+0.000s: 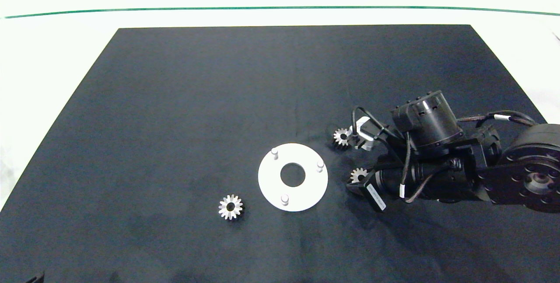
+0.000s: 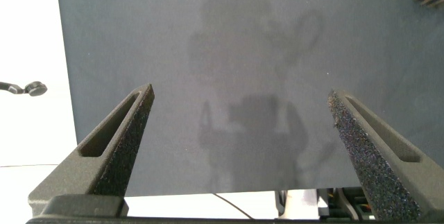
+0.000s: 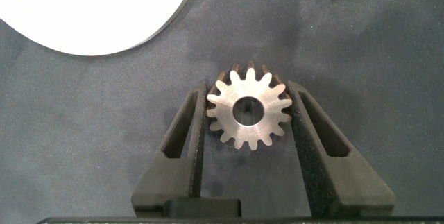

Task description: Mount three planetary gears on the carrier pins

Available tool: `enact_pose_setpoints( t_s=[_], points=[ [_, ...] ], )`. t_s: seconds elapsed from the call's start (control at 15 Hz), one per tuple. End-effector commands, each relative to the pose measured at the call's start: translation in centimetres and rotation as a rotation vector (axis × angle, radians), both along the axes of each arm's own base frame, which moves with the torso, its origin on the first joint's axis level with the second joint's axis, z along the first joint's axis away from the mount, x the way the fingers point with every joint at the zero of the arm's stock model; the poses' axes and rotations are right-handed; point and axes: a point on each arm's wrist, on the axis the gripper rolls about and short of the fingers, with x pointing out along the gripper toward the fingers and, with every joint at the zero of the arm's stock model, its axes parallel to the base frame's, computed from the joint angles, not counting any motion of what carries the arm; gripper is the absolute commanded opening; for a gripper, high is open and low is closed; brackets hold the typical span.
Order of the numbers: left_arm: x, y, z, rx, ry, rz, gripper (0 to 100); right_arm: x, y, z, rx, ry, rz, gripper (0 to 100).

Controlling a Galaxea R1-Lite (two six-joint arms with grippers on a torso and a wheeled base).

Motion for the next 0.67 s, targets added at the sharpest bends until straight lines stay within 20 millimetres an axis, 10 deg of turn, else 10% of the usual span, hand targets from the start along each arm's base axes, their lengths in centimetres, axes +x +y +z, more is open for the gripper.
enact_pose_setpoints(
  t_s=[0.07,0.67],
  points=[
    [-0.2,0.0,0.0,0.002,-0.005,-0.001,100,-0.1,0.0,0.1,-0.003,-0.001,0.004,28],
    [-0.6,0.0,-0.1,0.002,-0.016,0.002,100,-2.4,-0.3,5.7,0.030,-0.071,0.034,22]
  ],
)
